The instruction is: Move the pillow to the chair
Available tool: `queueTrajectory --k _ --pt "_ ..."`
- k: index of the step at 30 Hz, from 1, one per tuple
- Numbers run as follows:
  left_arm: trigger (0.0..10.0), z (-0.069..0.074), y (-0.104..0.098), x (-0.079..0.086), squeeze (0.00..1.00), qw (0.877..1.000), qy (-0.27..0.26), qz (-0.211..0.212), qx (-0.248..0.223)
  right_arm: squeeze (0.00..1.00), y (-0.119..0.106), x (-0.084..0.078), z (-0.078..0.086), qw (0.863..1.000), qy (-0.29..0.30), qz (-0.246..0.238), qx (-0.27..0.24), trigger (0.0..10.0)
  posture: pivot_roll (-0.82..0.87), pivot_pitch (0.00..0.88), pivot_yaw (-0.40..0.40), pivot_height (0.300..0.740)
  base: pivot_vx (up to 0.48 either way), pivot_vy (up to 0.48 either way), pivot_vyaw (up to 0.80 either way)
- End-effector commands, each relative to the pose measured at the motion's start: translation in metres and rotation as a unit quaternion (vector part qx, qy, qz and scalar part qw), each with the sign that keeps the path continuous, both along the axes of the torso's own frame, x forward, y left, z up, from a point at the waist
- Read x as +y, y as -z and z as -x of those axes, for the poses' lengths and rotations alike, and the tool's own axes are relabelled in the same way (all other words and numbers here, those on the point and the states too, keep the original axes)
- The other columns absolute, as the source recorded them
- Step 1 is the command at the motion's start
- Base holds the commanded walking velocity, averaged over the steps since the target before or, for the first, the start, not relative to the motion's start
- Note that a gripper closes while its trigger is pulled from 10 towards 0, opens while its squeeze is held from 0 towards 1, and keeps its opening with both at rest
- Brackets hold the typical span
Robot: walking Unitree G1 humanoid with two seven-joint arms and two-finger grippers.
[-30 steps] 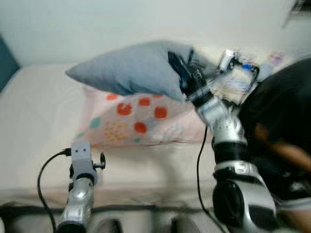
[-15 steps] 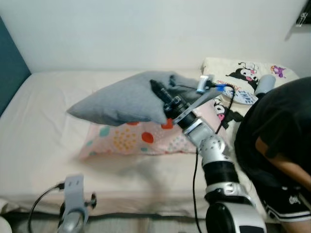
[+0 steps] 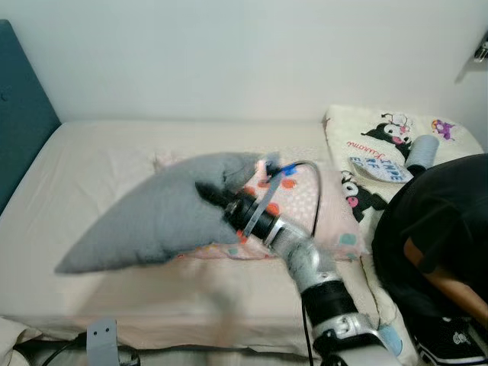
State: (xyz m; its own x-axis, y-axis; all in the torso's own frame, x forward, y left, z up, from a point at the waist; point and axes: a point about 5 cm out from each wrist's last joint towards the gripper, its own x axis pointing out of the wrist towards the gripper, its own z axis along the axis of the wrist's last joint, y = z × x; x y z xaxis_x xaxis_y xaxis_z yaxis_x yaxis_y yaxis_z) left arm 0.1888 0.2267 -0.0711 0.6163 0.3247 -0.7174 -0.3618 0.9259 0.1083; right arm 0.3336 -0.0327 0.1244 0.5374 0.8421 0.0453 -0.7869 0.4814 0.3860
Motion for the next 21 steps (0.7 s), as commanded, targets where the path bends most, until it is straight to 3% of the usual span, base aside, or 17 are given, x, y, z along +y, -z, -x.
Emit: queueTrajectory --k 1,5,7,11,21 --pt "10.0 0.02 0.01 0.005 0.0 0.999 -0.004 -0.004 0.039 0.0 0.011 0.004 0.004 0.999 -0.001 0.032 -0.008 10.0 -0.04 0.06 0.005 0.74 -0.48 0.0 0.8" --pt "10.0 0.024 0.011 0.004 0.0 0.999 -0.002 -0.004 0.045 0.0 0.015 0.002 0.007 1.0 -0.003 0.03 -0.007 10.0 -0.04 0.06 0.008 0.74 -0.348 0.0 0.8" --pt "10.0 0.032 0.015 0.003 0.0 0.998 0.01 -0.005 0.062 0.0 0.009 0.0 0.011 1.0 -0.012 0.003 -0.019 10.0 -0.05 0.06 0.016 0.74 0.0 0.0 0.8" --pt "10.0 0.041 0.02 -0.001 0.0 0.996 0.038 -0.006 0.085 0.0 -0.016 -0.002 0.011 0.997 -0.02 -0.05 -0.054 10.0 -0.05 0.056 0.021 0.74 0.0 0.0 0.8" --pt "10.0 0.043 0.023 -0.006 0.0 0.991 0.082 -0.013 0.106 0.0 -0.058 0.008 0.008 0.985 -0.038 -0.097 -0.134 10.0 -0.04 0.042 0.028 0.74 0.0 0.0 0.8"
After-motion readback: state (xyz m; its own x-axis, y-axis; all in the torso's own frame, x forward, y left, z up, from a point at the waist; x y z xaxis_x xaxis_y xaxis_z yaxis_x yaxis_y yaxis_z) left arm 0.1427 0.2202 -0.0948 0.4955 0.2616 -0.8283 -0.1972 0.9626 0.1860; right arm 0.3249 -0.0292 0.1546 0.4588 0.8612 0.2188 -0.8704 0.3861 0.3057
